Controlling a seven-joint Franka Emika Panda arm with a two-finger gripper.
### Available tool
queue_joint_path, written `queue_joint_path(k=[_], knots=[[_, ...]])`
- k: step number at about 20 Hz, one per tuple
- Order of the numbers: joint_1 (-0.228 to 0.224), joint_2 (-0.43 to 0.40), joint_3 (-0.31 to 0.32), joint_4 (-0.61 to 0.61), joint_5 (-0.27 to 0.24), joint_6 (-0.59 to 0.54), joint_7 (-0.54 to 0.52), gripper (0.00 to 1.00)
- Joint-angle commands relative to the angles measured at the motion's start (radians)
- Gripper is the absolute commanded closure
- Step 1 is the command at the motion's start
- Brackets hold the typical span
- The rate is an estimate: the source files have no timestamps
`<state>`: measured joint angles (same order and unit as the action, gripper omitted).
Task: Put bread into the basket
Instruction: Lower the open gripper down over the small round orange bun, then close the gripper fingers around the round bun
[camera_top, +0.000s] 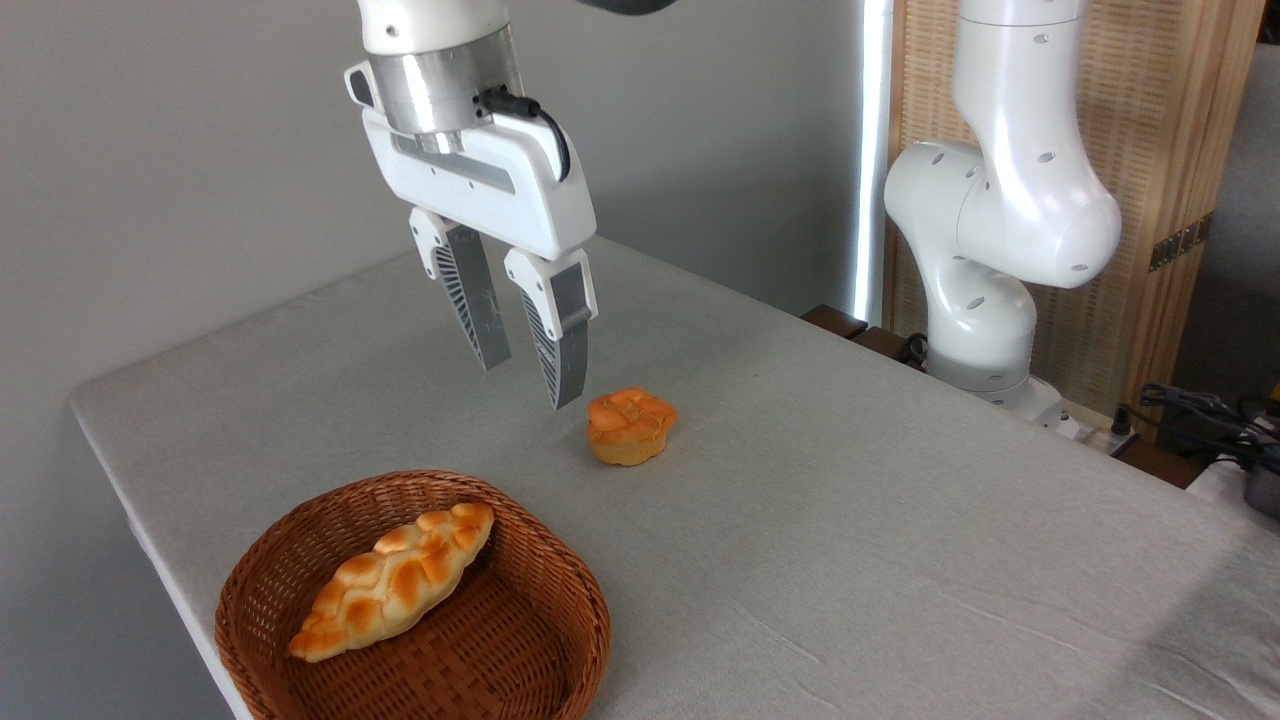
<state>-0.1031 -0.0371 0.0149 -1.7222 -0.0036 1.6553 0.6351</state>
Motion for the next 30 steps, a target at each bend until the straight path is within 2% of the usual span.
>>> queue_joint_path(k=[1, 3, 6, 8, 11, 13, 16, 17, 25, 30], knots=[[-0.033, -0.118, 0.005, -0.163, -0.013, 0.030, -0.011, 0.00], [-0.047, -0.170, 0.003, -0.252, -0.013, 0.061, -0.011, 0.00], [-0.095, -0.224, 0.011, -0.359, -0.013, 0.083, -0.011, 0.00], [-0.110, -0.265, 0.013, -0.453, -0.012, 0.157, -0.011, 0.00], [-0.144, -0.279, 0.014, -0.548, -0.013, 0.221, -0.014, 0.00], [-0.161, -0.277, 0.016, -0.568, -0.021, 0.236, -0.020, 0.00], [-0.161, -0.276, 0.023, -0.568, -0.108, 0.273, -0.020, 0.00], [-0.161, -0.274, 0.028, -0.568, -0.119, 0.280, -0.020, 0.00], [-0.173, -0.268, 0.028, -0.623, -0.122, 0.343, -0.020, 0.00], [-0.202, -0.257, 0.028, -0.660, -0.122, 0.393, -0.020, 0.00]])
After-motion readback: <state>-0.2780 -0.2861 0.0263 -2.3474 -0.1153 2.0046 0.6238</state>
